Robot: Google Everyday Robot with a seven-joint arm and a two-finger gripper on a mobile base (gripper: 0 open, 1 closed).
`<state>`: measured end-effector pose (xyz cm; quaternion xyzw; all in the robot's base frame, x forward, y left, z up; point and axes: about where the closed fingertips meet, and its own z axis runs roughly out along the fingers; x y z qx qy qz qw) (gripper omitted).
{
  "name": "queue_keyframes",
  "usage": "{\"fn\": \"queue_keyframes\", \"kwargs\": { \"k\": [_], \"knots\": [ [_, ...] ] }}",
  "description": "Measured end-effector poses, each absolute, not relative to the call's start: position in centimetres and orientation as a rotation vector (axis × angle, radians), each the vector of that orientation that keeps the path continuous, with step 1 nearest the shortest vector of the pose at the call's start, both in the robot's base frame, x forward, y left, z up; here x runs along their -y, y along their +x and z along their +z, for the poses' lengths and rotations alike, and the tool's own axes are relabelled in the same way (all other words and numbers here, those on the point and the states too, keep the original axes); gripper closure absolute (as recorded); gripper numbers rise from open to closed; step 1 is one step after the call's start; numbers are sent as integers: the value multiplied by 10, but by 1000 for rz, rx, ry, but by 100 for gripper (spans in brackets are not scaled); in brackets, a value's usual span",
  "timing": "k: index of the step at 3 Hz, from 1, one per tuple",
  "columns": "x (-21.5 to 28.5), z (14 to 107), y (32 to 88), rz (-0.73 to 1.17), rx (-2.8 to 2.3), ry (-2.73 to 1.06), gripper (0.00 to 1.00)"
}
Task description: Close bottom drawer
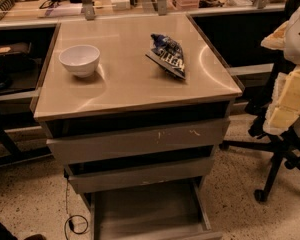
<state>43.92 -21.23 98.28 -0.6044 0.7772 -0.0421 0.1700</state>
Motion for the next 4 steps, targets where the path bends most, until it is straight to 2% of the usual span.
{"fn": "queue_keyframes", "kwargs": {
  "k": [1,2,4],
  "knots": [
    [212,983,439,-120,-2208,-1717,0],
    [212,983,439,-120,-2208,-1717,19],
    [212,983,439,-120,-2208,-1717,65]
  ]
}}
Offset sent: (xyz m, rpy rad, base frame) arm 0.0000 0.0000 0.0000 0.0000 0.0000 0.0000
